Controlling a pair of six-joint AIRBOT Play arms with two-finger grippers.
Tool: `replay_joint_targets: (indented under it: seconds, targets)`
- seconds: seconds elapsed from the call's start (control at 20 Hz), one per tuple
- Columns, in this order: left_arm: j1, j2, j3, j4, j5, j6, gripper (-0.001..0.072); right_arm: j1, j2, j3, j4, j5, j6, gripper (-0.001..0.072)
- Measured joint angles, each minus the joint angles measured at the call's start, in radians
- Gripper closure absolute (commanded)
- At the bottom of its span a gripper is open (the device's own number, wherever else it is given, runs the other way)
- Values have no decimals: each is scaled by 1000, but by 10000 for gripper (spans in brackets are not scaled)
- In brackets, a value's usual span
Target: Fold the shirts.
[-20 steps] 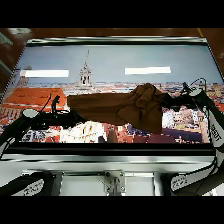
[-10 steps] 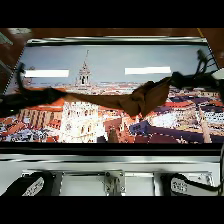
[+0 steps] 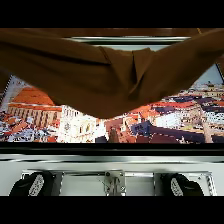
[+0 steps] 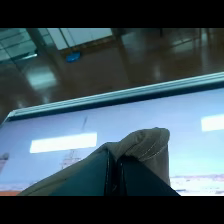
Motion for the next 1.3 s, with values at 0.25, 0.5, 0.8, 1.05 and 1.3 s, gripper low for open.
replay_joint_targets:
  seconds: [0.25, 0.5, 0.8, 1.05, 1.3]
  targets:
    - [39, 49, 39, 35, -148, -7, 664, 0, 80, 13, -10, 113, 23, 651]
    - [48, 98, 47, 106, -217, -6, 664, 0, 117, 14, -39, 154, 37, 651]
    - [48, 139, 48, 157, -247, -42, 664, 0, 145, 14, -96, 200, -1, 651]
    - [48, 225, 56, 121, -126, -48, 664, 0, 193, 79, -121, 105, -37, 651]
    - [48, 264, 62, 132, -223, -101, 664, 0, 204, 187, -233, 146, -25, 651]
